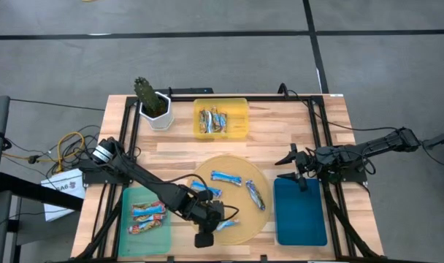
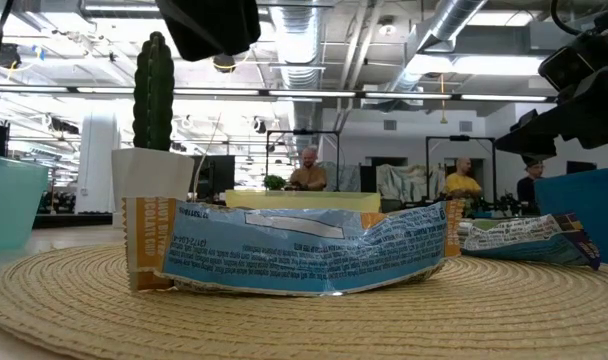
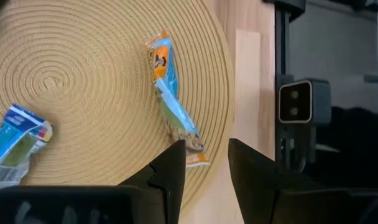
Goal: Pick and place Granola Bars by type
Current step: Put the yellow granola bar into the yellow bin
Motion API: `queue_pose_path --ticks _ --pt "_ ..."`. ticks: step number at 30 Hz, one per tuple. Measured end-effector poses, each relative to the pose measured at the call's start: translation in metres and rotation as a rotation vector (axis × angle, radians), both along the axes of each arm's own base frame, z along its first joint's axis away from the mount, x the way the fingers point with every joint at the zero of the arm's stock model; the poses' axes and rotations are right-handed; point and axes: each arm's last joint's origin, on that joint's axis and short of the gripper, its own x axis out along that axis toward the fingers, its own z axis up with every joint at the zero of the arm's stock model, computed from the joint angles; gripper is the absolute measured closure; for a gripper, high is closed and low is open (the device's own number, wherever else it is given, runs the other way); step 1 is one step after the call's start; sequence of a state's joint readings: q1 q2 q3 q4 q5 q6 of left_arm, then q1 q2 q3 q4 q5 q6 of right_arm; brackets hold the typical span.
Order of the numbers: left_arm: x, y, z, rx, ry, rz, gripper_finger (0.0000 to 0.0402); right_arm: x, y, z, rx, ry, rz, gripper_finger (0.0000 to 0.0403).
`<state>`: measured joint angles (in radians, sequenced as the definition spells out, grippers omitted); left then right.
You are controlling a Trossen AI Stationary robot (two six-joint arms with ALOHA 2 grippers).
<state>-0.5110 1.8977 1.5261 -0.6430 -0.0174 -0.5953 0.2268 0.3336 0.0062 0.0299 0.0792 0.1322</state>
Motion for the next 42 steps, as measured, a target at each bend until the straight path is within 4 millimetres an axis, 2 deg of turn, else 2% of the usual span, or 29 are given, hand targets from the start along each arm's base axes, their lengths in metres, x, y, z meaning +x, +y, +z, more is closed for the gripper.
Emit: queue_pose_path --ticks 5,10,16,19,28,32,42 --pt "0.002 0.002 -0.001 -0.011 0.002 0.063 0.0288 0.000 0.000 0.000 0.000 0.000 0.000 0.0168" --pt "0.015 -0.001 -0.021 -0.087 0.045 0.113 0.0288 0.000 0.000 0.000 0.000 0.000 0.000 0.0168" --pt "0.032 -0.009 -0.043 -0.065 0.077 0.085 0.0282 0.000 0.000 0.000 0.001 -0.005 0.000 0.0168" --pt "0.040 -0.011 -0.045 -0.044 0.075 0.057 0.0267 0.000 0.000 0.000 0.000 -0.002 0.000 0.0168" --pt "0.042 -0.004 -0.046 0.023 0.074 0.063 0.0185 0.000 0.000 0.000 0.000 -0.001 0.000 0.0168" --pt "0.047 -0.005 -0.061 0.009 0.098 0.060 0.0159 0.000 0.000 0.000 0.001 -0.004 0.000 0.0168" --pt "0.052 -0.006 -0.085 0.083 0.119 0.040 0.0157 0.000 0.000 0.000 0.000 0.000 0.000 0.0168"
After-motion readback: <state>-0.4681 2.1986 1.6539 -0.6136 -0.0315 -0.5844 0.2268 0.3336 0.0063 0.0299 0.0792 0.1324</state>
